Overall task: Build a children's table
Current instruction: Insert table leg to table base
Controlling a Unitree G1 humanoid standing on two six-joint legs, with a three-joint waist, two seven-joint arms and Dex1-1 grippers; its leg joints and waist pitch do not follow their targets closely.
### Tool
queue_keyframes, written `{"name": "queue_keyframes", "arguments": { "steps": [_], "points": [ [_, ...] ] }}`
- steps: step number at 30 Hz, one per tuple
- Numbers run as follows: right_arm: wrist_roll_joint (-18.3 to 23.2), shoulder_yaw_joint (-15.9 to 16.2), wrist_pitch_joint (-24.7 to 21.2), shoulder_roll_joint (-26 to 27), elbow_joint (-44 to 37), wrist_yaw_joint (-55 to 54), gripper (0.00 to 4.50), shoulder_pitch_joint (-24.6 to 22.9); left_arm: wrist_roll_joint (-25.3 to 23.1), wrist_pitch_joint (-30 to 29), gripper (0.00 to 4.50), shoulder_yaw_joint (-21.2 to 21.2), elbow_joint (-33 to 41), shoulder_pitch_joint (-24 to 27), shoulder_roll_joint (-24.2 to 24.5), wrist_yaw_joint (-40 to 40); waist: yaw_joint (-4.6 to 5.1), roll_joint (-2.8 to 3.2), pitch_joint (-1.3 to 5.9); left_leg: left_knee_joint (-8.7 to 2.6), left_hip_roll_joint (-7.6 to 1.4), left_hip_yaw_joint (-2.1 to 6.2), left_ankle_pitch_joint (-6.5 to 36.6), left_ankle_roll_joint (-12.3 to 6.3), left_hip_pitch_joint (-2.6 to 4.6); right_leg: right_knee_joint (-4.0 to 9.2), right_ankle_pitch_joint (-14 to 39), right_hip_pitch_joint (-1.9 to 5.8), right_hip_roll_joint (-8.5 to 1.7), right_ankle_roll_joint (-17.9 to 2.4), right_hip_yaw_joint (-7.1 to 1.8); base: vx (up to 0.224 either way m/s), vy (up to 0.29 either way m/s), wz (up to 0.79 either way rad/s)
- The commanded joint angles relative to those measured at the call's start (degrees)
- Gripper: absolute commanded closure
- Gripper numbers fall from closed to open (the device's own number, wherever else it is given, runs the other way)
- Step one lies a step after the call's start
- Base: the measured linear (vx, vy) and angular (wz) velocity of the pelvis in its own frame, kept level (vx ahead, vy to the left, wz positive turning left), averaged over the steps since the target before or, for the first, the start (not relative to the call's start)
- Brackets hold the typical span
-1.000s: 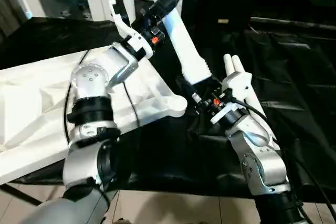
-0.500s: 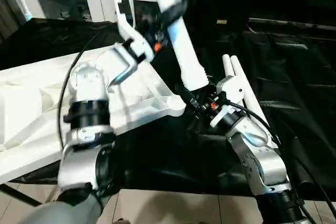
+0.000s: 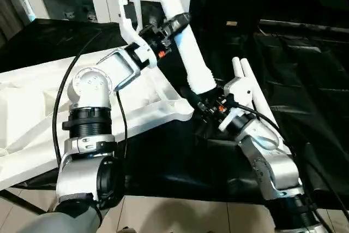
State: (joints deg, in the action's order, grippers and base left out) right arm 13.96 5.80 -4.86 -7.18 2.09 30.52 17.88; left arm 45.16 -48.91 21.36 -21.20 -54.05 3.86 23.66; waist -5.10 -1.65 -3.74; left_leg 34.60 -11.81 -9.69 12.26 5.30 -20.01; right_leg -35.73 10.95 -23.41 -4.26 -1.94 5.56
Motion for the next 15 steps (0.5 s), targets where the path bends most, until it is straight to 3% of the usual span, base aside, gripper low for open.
{"name": "queue_keyframes", "arguments": {
  "steps": [1,2,5,6,8,11,12,13,14,15],
  "points": [
    [0.54,-1.52,-0.86,-0.65,-0.36,-0.01,1.91,-0.06,-0.87,0.97,2.51,-1.29,2.31,0.60,-0.12,0.07,-0.10,-0.02,4.56,-3.17,-0.78,0.02,-1.47,-4.96,-0.45,3.07,-1.41,4.73,-3.64,-12.51,-3.49,0.000,0.000,0.00],
    [0.72,-1.53,-1.07,-0.65,-0.45,0.06,1.91,-0.06,-0.82,1.01,2.54,-1.38,2.59,0.72,-0.15,0.02,-0.07,-0.01,4.58,-3.14,-0.75,0.01,-1.57,-4.98,-0.48,3.03,-1.48,4.71,-3.58,-12.43,-3.48,0.000,0.000,0.00],
    [1.35,-1.62,-1.43,-0.84,-0.75,0.46,1.22,-0.04,-1.74,1.88,2.58,-2.11,4.05,0.90,-0.24,-0.65,-0.01,0.03,4.54,-3.16,-0.79,0.01,-1.20,-4.92,-0.43,3.10,-0.66,4.63,-3.56,-12.34,-3.44,0.000,0.000,0.00],
    [1.88,-1.31,-1.78,-0.98,-0.91,1.20,1.20,0.05,-2.25,2.53,2.59,-2.49,4.50,0.81,-0.22,-1.20,0.04,0.26,4.52,-3.21,-0.88,0.06,-0.58,-4.78,-0.41,3.28,0.17,4.62,-3.56,-12.13,-3.41,0.000,0.000,0.00],
    [2.38,-1.06,-2.34,-1.06,-1.31,1.79,1.01,0.03,-3.37,3.73,2.59,-2.93,4.40,0.63,-0.11,-1.77,0.04,0.14,4.52,-3.18,-0.84,0.05,-0.36,-4.73,-0.45,3.29,0.10,4.66,-3.54,-11.83,-3.45,0.000,0.000,0.00],
    [4.84,-0.26,-5.53,-1.74,-3.71,4.17,0.75,-0.50,-9.02,7.78,2.59,-6.84,3.76,0.56,1.42,-2.63,0.09,-0.27,4.52,-3.23,-0.82,0.10,-0.62,-5.17,-0.44,3.39,0.27,4.72,-3.34,-11.14,-3.44,0.000,0.000,0.00],
    [6.50,0.13,-7.77,-2.29,-5.17,5.70,0.68,-0.87,-12.30,9.93,2.59,-9.19,3.22,0.52,2.33,-3.42,0.03,-0.08,4.55,-3.20,-0.91,0.19,-0.99,-5.46,-0.40,3.33,0.22,4.68,-3.39,-10.34,-3.48,0.000,0.000,0.00],
    [7.10,0.17,-8.70,-2.46,-5.63,6.02,0.57,-0.97,-13.04,10.47,2.59,-9.77,3.21,0.60,2.53,-3.46,0.15,-0.75,4.55,-3.20,-0.94,0.13,-0.99,-5.58,-0.42,3.35,0.38,4.74,-3.35,-10.04,-3.48,0.000,0.000,0.00],
    [7.53,0.14,-9.88,-2.68,-6.07,6.13,0.45,-0.88,-13.77,11.03,2.59,-10.32,3.27,0.70,2.67,-3.55,-0.03,-0.36,4.55,-3.21,-0.92,0.18,-1.43,-5.47,-0.51,3.26,0.51,4.75,-3.54,-9.90,-3.49,0.000,0.000,0.00],
    [7.60,0.08,-10.70,-2.84,-6.32,6.02,0.37,-0.70,-14.16,11.30,2.59,-10.60,3.38,0.79,2.69,-3.68,-0.01,-0.52,4.61,-3.13,-0.92,0.14,-1.88,-5.24,-0.51,3.13,0.36,4.69,-3.57,-9.99,-3.50,0.000,0.000,0.00]
  ]
}}
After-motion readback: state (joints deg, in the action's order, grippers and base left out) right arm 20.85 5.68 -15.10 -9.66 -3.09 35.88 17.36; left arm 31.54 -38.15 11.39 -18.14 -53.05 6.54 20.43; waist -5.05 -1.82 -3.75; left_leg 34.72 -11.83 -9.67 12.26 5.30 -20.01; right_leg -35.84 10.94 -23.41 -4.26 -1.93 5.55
